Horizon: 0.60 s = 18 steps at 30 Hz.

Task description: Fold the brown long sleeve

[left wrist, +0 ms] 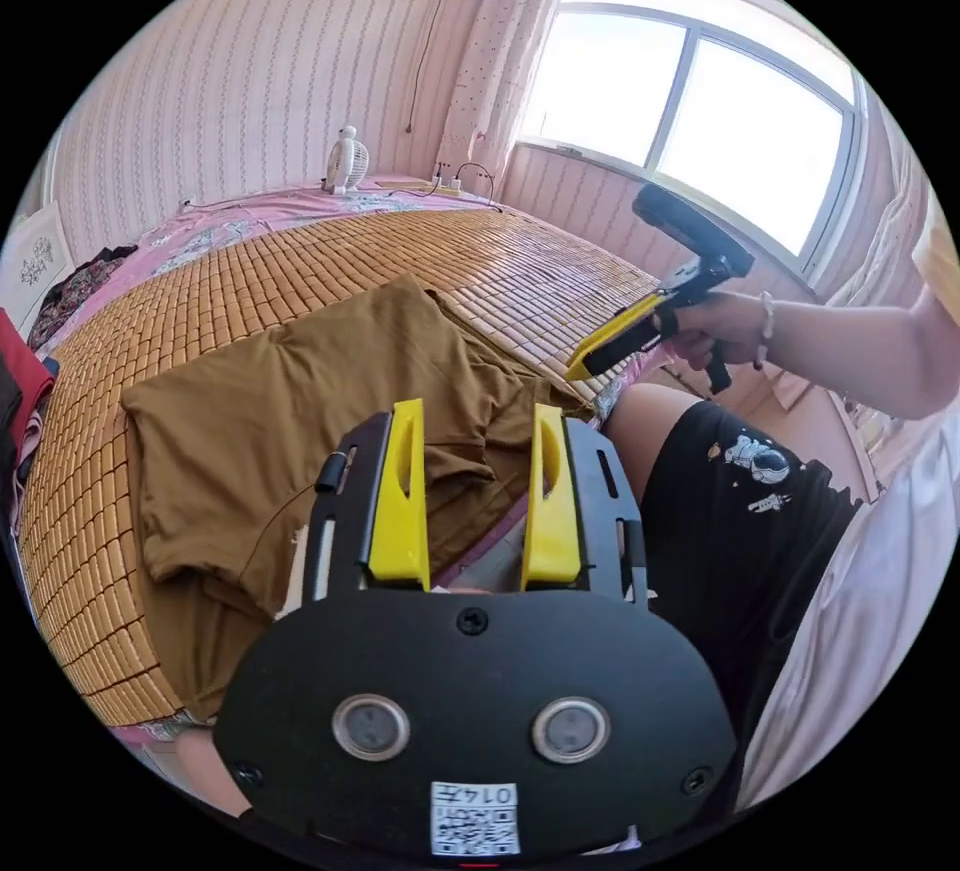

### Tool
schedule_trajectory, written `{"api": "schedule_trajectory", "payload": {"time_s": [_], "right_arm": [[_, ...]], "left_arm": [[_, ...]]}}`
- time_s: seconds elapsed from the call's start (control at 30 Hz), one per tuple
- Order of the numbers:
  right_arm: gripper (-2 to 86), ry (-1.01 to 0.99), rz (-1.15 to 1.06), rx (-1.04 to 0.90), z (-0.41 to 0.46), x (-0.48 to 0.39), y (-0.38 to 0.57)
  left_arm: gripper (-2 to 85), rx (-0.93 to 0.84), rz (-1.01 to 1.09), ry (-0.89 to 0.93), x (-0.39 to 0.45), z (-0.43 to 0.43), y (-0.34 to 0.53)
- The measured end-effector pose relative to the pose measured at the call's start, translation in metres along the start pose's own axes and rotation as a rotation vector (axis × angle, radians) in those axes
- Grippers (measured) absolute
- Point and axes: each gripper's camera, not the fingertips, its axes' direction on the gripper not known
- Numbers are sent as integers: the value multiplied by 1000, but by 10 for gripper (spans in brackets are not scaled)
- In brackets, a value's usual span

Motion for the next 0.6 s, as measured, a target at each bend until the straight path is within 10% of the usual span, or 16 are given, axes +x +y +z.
{"api": "schedule_trajectory", "payload": {"time_s": [0.6], "right_arm": [[18,-486,-4,201,-65,69,60]], "left_arm": [[197,-209,224,-37,66,125,-67]]}}
